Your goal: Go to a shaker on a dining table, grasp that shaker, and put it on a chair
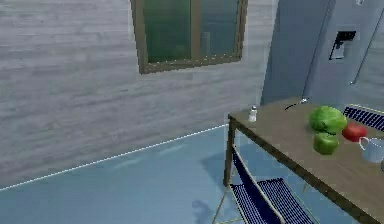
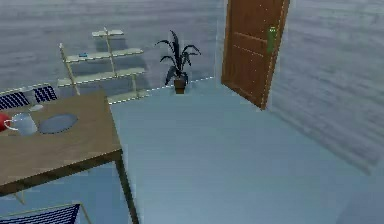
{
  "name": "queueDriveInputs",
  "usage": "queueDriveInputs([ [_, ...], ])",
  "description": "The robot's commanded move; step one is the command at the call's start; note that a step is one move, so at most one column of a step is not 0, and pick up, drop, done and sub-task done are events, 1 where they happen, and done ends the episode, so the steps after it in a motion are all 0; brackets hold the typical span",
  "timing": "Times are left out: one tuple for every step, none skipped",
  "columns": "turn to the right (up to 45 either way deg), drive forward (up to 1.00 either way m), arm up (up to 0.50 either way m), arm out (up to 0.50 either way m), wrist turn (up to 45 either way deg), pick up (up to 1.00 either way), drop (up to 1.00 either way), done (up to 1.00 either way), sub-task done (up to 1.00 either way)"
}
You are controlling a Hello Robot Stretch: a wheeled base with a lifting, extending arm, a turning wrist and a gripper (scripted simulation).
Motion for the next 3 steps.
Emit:
queueDriveInputs([
  [-24.0,0.00,0.00,0.00,0.0,0.00,0.00,0.00,0.00],
  [-3.0,0.00,0.00,0.00,0.0,0.00,0.00,0.00,0.00],
  [0.0,0.30,0.00,0.00,0.0,0.00,0.00,0.00,0.00],
])
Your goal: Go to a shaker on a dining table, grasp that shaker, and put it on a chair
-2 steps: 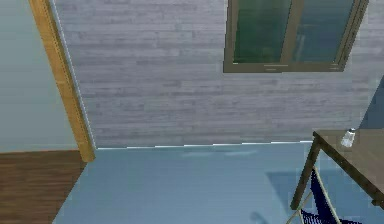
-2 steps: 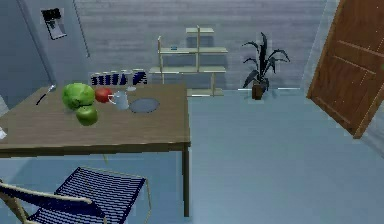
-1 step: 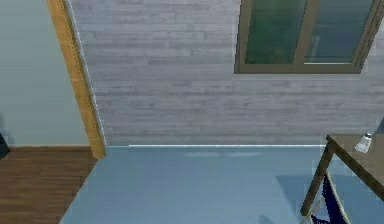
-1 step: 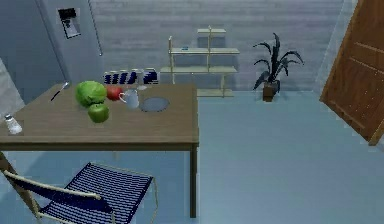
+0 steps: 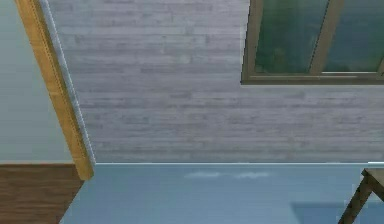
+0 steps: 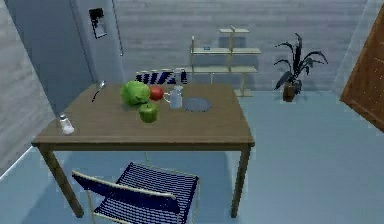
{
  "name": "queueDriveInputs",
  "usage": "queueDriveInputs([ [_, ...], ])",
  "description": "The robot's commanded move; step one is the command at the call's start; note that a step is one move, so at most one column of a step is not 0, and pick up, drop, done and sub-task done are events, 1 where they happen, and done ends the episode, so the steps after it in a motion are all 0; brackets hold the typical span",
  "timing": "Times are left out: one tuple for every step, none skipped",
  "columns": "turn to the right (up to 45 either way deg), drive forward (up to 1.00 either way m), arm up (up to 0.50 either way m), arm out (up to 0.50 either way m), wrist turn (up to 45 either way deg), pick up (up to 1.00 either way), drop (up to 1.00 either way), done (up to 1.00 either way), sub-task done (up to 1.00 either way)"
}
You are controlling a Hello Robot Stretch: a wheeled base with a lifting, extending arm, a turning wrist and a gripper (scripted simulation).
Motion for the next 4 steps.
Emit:
queueDriveInputs([
  [3.0,0.00,0.00,0.00,0.0,0.00,0.00,0.00,0.00],
  [0.0,0.25,0.00,0.00,0.0,0.00,0.00,0.00,0.00],
  [-24.0,0.00,0.00,0.00,0.0,0.00,0.00,0.00,0.00],
  [-3.0,0.00,0.00,0.00,0.0,0.00,0.00,0.00,0.00],
])
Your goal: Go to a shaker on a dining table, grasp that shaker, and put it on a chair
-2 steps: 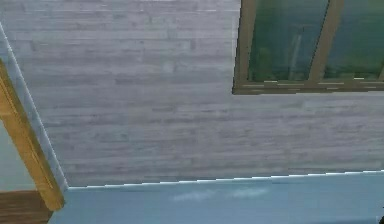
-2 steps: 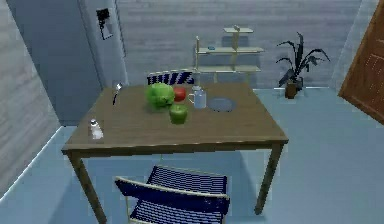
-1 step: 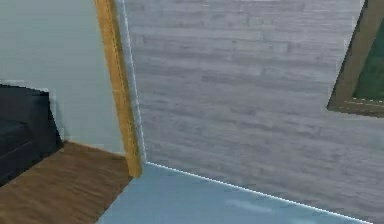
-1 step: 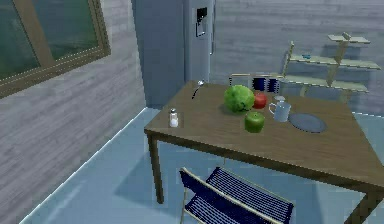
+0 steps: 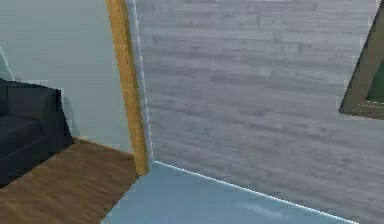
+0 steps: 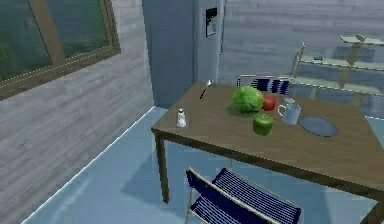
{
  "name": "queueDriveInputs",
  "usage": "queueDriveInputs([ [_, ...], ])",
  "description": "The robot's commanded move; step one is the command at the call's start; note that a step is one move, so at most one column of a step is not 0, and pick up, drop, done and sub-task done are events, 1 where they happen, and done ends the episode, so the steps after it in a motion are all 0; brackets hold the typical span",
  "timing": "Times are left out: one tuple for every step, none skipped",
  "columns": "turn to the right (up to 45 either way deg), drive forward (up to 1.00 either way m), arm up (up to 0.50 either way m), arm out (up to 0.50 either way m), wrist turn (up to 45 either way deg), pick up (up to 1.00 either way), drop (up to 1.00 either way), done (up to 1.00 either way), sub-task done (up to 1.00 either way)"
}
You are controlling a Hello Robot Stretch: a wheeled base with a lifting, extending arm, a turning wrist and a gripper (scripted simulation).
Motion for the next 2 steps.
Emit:
queueDriveInputs([
  [45.0,0.00,0.00,0.00,0.0,0.00,0.00,0.00,0.00],
  [15.0,0.00,0.00,0.00,0.0,0.00,0.00,0.00,0.00],
])
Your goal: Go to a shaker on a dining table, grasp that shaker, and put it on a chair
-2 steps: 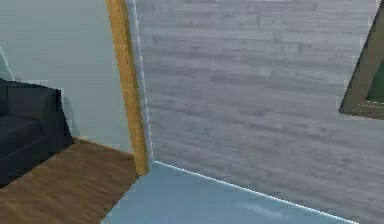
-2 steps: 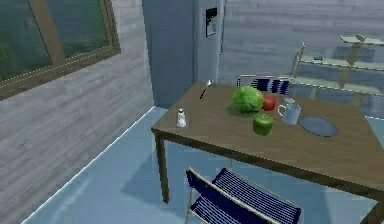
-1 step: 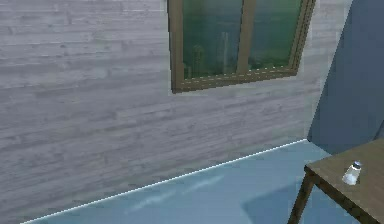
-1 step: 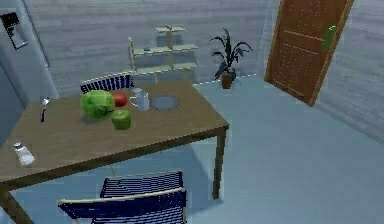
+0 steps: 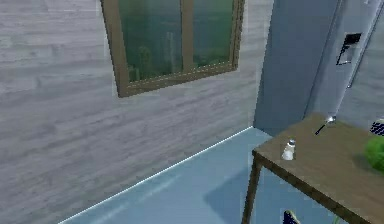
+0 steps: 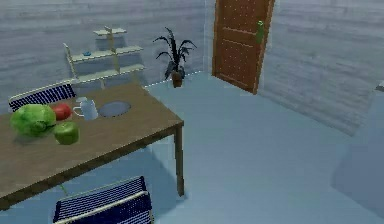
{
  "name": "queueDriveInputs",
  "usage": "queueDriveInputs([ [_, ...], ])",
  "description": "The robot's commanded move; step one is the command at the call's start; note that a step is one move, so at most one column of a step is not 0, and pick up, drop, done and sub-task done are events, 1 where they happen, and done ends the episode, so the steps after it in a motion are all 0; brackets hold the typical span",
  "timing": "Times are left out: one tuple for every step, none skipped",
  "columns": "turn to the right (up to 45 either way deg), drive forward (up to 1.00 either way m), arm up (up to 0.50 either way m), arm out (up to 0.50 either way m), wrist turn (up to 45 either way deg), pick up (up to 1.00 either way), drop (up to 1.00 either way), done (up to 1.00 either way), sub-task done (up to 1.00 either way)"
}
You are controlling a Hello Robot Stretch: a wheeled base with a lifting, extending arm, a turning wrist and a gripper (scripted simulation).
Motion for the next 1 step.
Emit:
queueDriveInputs([
  [0.0,0.95,0.00,0.00,0.0,0.00,0.00,0.00,0.00],
])
